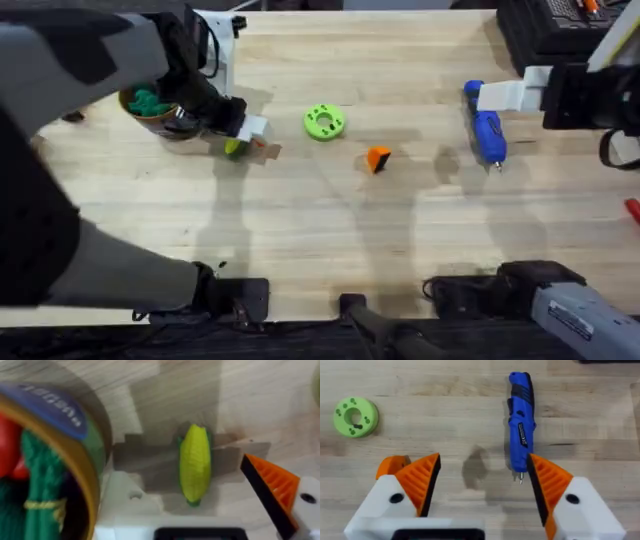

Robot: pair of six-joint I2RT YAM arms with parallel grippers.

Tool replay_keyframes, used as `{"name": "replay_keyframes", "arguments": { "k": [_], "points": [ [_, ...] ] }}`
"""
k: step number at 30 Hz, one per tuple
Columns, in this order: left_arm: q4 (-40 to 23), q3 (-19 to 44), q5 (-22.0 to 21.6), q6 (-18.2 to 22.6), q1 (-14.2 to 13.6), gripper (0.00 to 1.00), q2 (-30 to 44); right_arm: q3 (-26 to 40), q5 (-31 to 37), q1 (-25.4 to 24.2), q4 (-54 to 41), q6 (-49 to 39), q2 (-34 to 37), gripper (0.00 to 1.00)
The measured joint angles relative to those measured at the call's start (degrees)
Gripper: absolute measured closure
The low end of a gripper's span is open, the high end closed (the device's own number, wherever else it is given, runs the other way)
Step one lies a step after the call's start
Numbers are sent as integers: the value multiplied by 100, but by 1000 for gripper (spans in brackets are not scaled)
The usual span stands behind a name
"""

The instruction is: Pick up the gripper from the table and insert it into the empty holder that is missing its gripper. Then pick up a screw, insert it into the mounting hole, and use the screwdriver to tighten it. Finally, clean up the table by picking up the vegetable and placing it into the bucket.

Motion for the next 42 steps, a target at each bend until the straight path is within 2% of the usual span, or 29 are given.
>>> {"name": "replay_keyframes", "arguments": {
  "k": [4,8,11,12,17,18,24,25,26,27,29,35,37,39,41,42],
  "points": [
    [116,0,5,8,0,21,345,0,2,0,0,0,0,11],
    [166,2,120,28,7,46,387,0,0,0,-2,2,0,10],
    [175,2,182,56,7,119,398,2,2,0,-2,2,0,10],
    [175,2,211,87,4,206,398,2,0,0,0,2,0,10],
    [160,27,563,80,-54,948,393,2,1,0,-2,2,0,10],
    [157,33,575,74,-72,983,387,2,0,0,0,0,0,10],
    [140,35,577,92,-70,977,387,0,0,0,0,0,0,10],
    [136,35,515,115,-70,877,387,0,0,0,0,0,0,11],
    [148,35,411,106,-61,713,391,2,1,0,0,0,0,10],
    [155,35,336,89,-40,607,393,2,0,0,-2,0,0,10],
    [165,35,257,95,16,531,398,1,0,0,-2,0,0,10],
    [-78,93,162,15,26,496,398,0,0,0,-2,0,0,10],
    [-386,158,140,-10,26,496,398,2,0,0,0,2,0,10],
    [-1009,597,227,-70,26,496,225,1,0,0,-1,0,0,10],
    [-1147,742,343,-72,26,496,-64,2,0,0,-2,2,0,10],
    [-1218,810,395,-57,26,405,-258,1,0,0,-2,1,0,10]
  ]
}}
